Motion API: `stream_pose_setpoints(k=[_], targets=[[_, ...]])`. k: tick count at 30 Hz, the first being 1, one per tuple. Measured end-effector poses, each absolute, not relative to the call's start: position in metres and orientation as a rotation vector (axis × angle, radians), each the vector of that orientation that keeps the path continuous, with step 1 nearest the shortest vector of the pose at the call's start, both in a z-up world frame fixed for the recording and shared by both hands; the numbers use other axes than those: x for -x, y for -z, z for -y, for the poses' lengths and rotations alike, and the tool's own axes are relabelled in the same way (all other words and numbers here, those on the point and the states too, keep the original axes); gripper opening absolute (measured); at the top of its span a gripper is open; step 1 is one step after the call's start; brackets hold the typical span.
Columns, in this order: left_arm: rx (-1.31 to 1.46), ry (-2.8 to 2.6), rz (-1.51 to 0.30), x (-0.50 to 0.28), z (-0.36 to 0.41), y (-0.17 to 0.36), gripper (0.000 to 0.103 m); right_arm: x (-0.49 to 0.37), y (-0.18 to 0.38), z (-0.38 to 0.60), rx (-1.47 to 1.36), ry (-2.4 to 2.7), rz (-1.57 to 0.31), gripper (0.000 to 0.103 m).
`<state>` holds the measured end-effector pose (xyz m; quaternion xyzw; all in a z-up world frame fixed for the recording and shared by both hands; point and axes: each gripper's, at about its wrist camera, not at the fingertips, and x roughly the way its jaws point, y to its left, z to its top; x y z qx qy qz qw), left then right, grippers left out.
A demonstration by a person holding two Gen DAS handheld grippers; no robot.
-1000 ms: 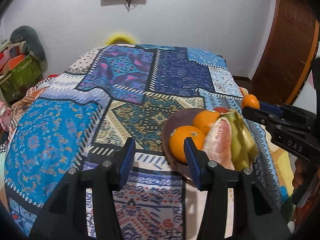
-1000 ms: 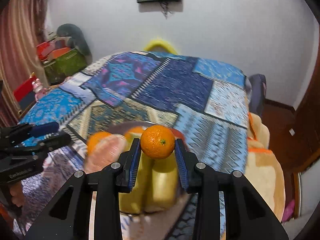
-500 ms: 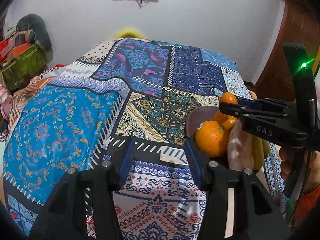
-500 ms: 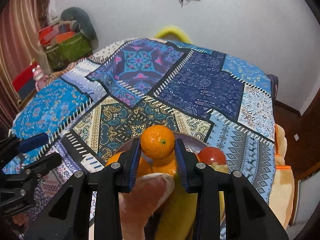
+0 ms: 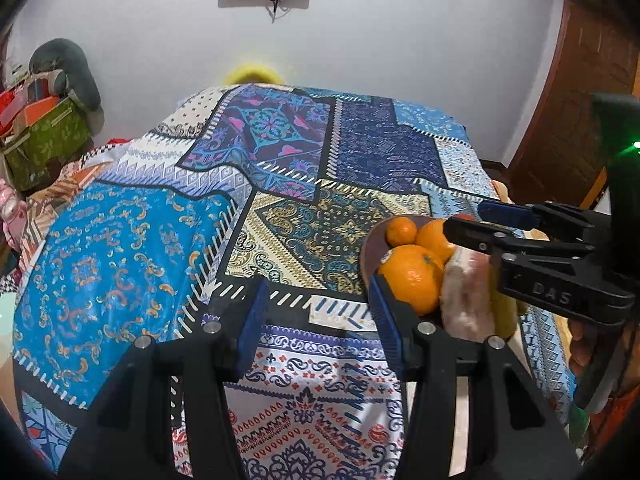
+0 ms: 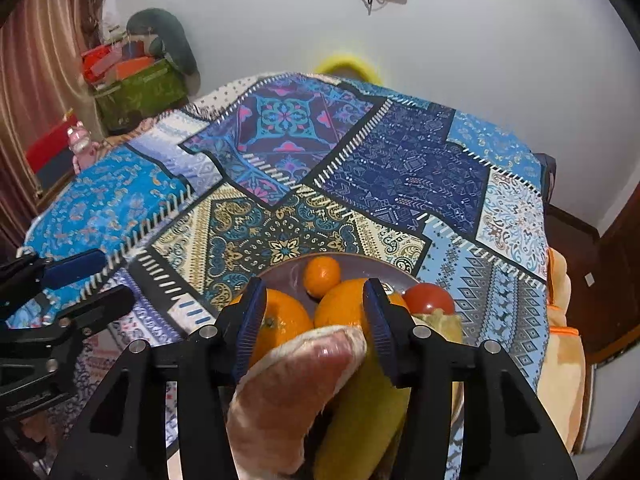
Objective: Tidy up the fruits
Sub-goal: 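Release the pomelo segment and the small orange onto the plate with both grippers, then grasp a dark red date with the left gripper while the right grasps another date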
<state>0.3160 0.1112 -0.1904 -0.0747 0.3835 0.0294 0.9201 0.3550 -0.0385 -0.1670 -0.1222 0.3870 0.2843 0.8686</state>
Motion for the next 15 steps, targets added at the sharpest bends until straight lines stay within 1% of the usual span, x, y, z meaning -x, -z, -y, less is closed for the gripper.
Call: stream_pose_setpoints(k=[9,12,15], targets=[[0.109,-0.039,-0.721,-0.278,-0.086,0.144,0.051,-0.304,0.121,0.086,0.187,-0.566,-0.717,0.047],[0.085,-0.031,-0.695,-0.259,-0.074,0.127,0.056,-0.283,0.107,0.105,0.160,-0.547,-0.690,0.047],[0.053,-0.025,-0.673,-0.239,-0.062,0.111,0.057,-0.263,0.097,0.121,0.145,-0.524,-0.669,0.047]])
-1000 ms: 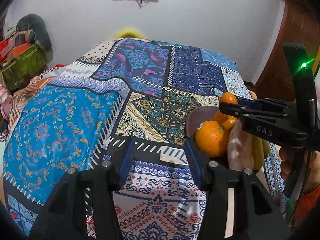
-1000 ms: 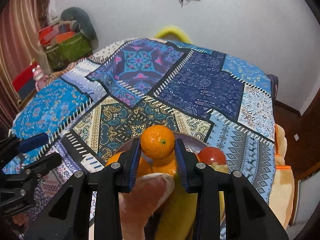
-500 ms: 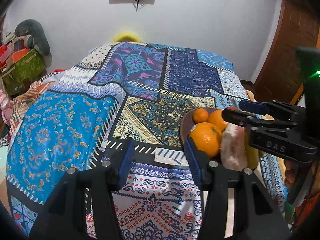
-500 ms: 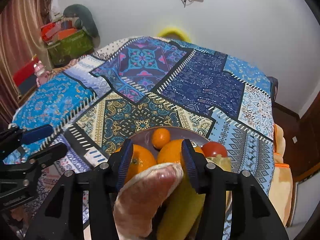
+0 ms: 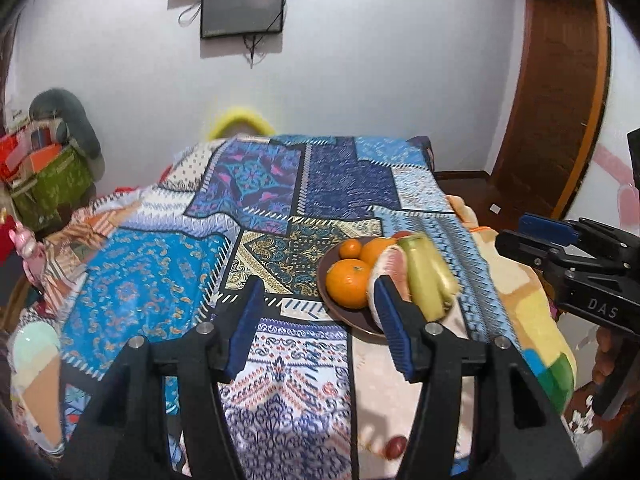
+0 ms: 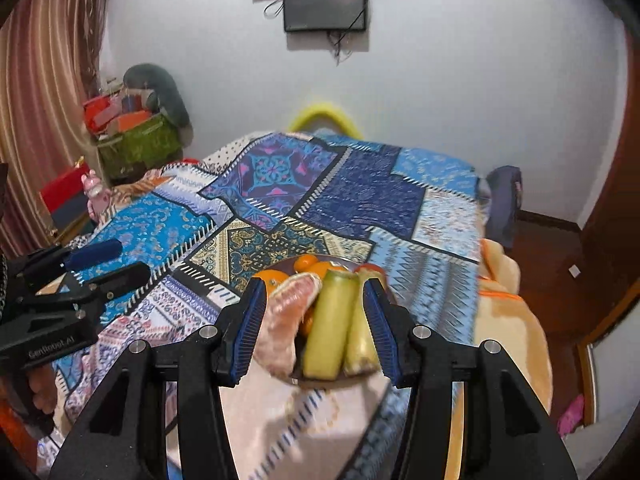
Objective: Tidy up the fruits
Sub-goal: 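Grasp a dark red date with the left gripper while the right grasps another date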
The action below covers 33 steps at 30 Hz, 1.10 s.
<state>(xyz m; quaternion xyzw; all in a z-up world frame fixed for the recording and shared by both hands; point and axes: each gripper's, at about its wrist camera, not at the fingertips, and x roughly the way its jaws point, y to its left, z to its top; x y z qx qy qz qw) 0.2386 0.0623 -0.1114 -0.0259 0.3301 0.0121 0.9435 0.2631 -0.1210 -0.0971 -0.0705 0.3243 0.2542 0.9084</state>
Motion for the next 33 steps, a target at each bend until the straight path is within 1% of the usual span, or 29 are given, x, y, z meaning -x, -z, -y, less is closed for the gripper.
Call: stream_pose_setpoints(k=[4,11,14,15,16,24,26,28,33], targets=[[0.048,-0.005,-0.654,-0.208,-0.050,0.096,0.066,-0.237,0.088,0.143,0.116,-0.501,-0.657,0.047],[0.031,0.009,-0.689,-0.174,-0.035,0.094,0.069,-0.197,0.092,0.173,0.125,-0.437,-0.654,0.050],[0.024,0.011,-0.729,-0.168,-0.029,0.104,0.073,-0.189,0.102,0.184,0.118,-0.418,-0.680,0.050],[0.027,0.012,-0.746,-0.166,-0.027,0.109,0.078,-0.186,0.106,0.187,0.114,-0.413,-0.691,0.050],[0.030,0.015,-0.762,-0.165,-0.025,0.115,0.080,-0.184,0.110,0.190,0.112,-0.406,-0.703,0.050],[0.001,0.028,-0.890,-0.169,-0.008,0.165,0.080,-0.174,0.147,0.200,0.097,-0.375,-0.793,0.050],[0.001,0.033,-0.916,-0.172,-0.005,0.177,0.079,-0.175,0.158,0.200,0.096,-0.378,-0.822,0.050],[-0.005,0.040,-0.940,-0.175,-0.002,0.188,0.069,-0.177,0.169,0.199,0.096,-0.374,-0.845,0.050],[-0.013,0.055,-0.999,-0.183,0.001,0.210,0.056,-0.181,0.188,0.200,0.087,-0.369,-0.893,0.050]])
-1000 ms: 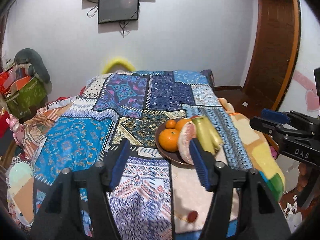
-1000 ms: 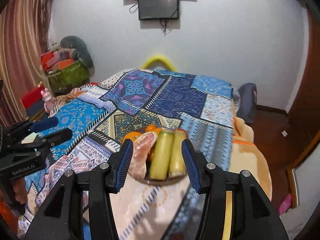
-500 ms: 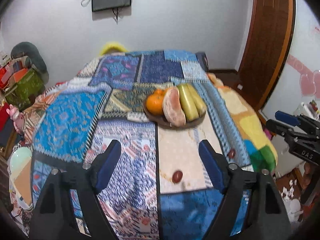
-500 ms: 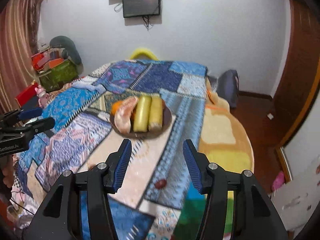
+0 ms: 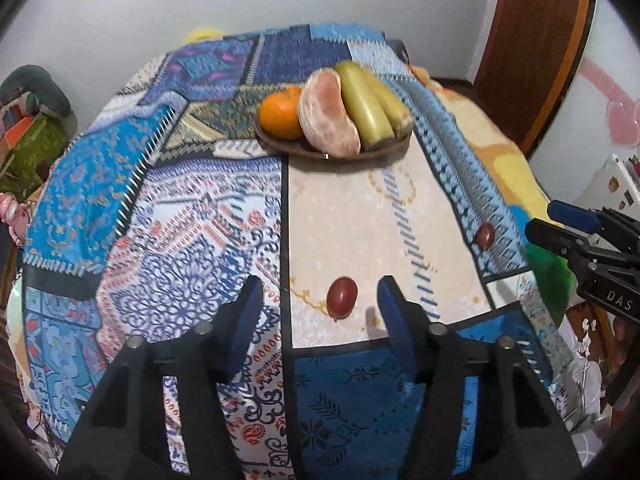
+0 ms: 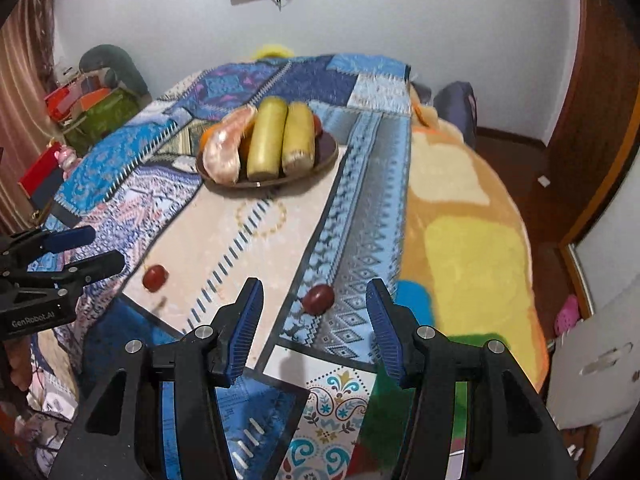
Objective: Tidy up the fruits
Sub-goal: 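Grasp a dark red date with the left gripper while the right grasps another date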
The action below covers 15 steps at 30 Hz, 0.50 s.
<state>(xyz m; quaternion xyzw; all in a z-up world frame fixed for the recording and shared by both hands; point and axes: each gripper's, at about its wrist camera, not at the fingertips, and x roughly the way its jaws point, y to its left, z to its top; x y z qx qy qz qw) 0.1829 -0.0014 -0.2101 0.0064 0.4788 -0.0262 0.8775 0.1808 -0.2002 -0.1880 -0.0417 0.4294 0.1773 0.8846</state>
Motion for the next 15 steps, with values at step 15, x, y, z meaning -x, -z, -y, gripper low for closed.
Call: stream_pose_setpoints(k=[15], targets=[[0.029,0.116,-1.090,-0.200,0.003,0.250,0.032,-0.200,0.231,0.193,0.070,-0.396,-0.995,0.050]])
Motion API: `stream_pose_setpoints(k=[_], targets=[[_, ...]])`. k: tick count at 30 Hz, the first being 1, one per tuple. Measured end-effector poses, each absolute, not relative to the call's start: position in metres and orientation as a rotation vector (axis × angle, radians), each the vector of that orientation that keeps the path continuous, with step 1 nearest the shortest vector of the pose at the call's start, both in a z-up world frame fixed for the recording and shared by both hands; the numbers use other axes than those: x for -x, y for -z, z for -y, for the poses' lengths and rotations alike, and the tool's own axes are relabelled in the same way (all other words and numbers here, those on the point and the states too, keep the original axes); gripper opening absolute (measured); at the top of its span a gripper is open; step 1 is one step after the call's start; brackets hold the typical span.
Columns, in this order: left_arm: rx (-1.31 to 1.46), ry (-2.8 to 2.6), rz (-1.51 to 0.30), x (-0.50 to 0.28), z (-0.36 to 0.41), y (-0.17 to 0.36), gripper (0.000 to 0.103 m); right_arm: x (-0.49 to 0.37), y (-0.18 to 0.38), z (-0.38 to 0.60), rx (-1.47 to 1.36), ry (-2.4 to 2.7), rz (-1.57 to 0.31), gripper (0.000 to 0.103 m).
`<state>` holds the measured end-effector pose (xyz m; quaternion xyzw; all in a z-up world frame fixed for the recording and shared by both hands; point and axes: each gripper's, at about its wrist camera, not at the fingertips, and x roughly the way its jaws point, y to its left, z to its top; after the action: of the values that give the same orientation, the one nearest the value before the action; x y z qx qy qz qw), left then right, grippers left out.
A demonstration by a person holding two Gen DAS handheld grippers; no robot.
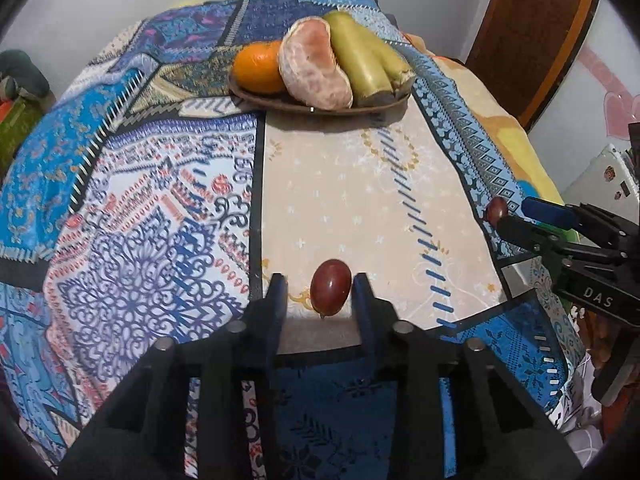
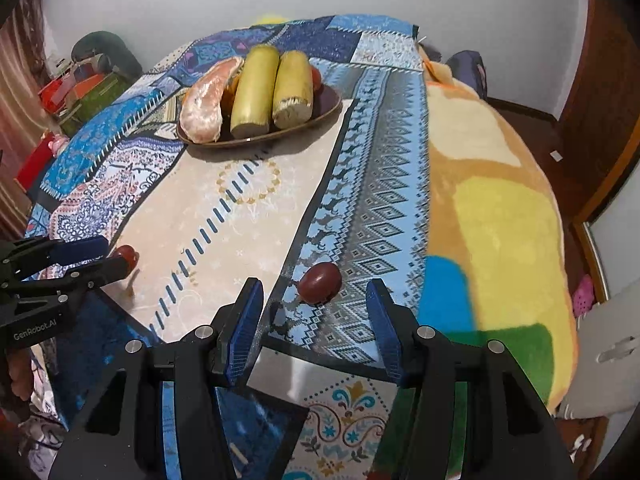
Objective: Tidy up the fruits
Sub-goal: 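Grasp a dark red date with the left gripper while the right grasps another date, then place the dates on the plate with the left and right grippers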
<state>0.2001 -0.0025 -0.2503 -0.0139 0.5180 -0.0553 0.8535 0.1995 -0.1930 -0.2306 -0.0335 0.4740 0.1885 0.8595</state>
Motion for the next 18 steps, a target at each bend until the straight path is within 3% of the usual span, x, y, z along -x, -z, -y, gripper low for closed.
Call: stream_pose_setpoints(k=[2,4,6,14,18], targets=[[0.036,0.122,-1.080,-0.199,0.002,0.251,0.031,-0.202,0.235,0.191,0.071,-0.398,-1.005,0.050],[0.041,0.138,-1.076,-0.198,0.003,0.250,0.022,-0.204,0.238,0.189,0.075,-0.398,-1.013,0.049],[0.042,0.149,-1.075,-0.198,0.004,0.249,0.019,-0.206,0.242,0.188,0.072,-0.399,-1.021,0.042],[0.037,0.127,-1.047,-0.197,0.000,0.243,0.019,-0.214,0.245,0.192,0.046,-0.394,-1.025,0.021],[0.045,0.118,-1.023,-0.198,-0.006,0.234,0.019,-0.215,0.243,0.192,0.042,-0.401,-1.018,0.019]])
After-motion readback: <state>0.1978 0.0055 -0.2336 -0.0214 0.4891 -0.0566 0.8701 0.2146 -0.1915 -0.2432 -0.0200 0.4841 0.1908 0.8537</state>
